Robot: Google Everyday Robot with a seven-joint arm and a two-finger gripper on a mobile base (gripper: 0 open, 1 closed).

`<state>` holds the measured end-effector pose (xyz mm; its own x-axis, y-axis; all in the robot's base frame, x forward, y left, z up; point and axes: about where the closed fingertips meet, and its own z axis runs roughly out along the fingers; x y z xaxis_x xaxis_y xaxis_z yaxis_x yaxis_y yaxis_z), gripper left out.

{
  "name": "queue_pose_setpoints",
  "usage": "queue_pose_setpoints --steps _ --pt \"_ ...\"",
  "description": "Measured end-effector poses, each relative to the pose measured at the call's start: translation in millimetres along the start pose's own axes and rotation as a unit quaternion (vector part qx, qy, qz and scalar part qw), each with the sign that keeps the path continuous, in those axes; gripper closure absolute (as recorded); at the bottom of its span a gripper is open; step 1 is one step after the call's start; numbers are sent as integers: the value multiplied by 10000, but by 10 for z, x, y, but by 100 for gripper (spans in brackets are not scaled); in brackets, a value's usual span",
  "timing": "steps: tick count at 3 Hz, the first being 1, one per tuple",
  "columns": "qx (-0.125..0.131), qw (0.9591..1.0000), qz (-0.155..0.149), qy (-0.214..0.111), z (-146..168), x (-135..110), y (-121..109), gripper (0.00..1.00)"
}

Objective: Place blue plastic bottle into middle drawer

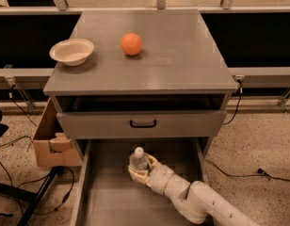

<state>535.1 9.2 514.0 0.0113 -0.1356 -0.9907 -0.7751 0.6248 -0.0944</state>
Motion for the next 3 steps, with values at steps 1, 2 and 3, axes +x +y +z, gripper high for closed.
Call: queue_pose_setpoints --steps 1,2,3 --pt "-130 9999 67 -39 200 204 51 100" --pt "-280 9993 250 -42 408 431 172 100" --pt "-393 9983 436 -31 590 621 329 98"
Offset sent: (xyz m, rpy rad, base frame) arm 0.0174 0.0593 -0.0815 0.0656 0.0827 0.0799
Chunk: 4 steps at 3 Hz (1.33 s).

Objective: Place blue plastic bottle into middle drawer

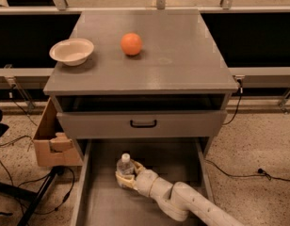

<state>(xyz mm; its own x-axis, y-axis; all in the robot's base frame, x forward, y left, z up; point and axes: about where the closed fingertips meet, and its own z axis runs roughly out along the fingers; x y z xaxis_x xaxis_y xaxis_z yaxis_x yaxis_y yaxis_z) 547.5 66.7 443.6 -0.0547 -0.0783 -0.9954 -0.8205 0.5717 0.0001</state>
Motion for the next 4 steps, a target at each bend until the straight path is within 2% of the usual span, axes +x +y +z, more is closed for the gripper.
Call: queue_pose_setpoints --steps 2,3,4 --pt "-15 10000 -11 -10 10 -21 10 52" --pt "-30 10000 -10 -17 24 -29 22 20" --pt "-43 10000 -7 -23 33 -39 33 0"
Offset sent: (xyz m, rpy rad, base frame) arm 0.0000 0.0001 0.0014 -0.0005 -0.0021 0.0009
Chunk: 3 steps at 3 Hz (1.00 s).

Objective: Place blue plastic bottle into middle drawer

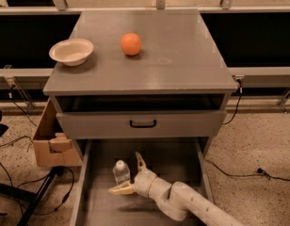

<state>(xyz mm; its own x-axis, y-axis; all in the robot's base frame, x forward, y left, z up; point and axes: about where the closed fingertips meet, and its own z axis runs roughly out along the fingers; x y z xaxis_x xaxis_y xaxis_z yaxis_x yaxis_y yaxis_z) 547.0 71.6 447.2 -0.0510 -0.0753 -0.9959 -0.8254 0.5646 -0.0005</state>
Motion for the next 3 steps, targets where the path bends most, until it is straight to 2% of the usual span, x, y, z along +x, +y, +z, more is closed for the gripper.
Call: queue_pose_setpoints --steps 1,2,3 --pt "0 10000 0 0 0 0 0 0" --pt "-146 9998 7 127 -157 -130 17 0" --pt "-578 9971 94 482 -493 -294 134 0"
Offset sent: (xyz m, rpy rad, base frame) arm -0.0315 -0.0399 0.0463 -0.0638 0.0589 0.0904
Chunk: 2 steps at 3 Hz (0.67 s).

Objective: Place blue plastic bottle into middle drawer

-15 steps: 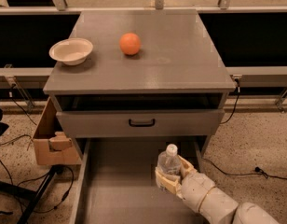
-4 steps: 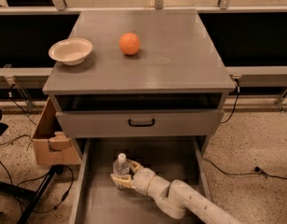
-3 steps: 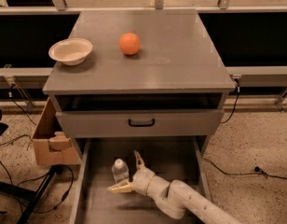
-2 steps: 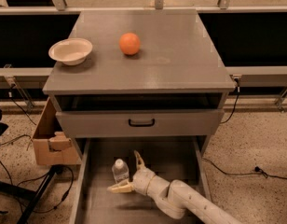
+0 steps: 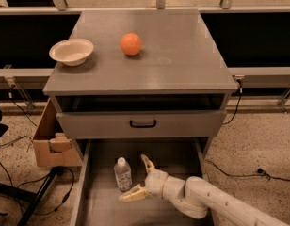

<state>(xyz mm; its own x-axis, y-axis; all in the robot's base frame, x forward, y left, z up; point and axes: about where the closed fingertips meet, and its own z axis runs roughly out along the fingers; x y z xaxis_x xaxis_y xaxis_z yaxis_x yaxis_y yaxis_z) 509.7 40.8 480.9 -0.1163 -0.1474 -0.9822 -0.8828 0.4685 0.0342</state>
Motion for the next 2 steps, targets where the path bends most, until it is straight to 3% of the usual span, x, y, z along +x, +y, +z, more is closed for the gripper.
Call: queue_pose_setpoints --steps 1,2 --pt "-597 9967 214 504 -373 -95 137 0" --pt "-981 9895 398 980 -850 -342 93 0"
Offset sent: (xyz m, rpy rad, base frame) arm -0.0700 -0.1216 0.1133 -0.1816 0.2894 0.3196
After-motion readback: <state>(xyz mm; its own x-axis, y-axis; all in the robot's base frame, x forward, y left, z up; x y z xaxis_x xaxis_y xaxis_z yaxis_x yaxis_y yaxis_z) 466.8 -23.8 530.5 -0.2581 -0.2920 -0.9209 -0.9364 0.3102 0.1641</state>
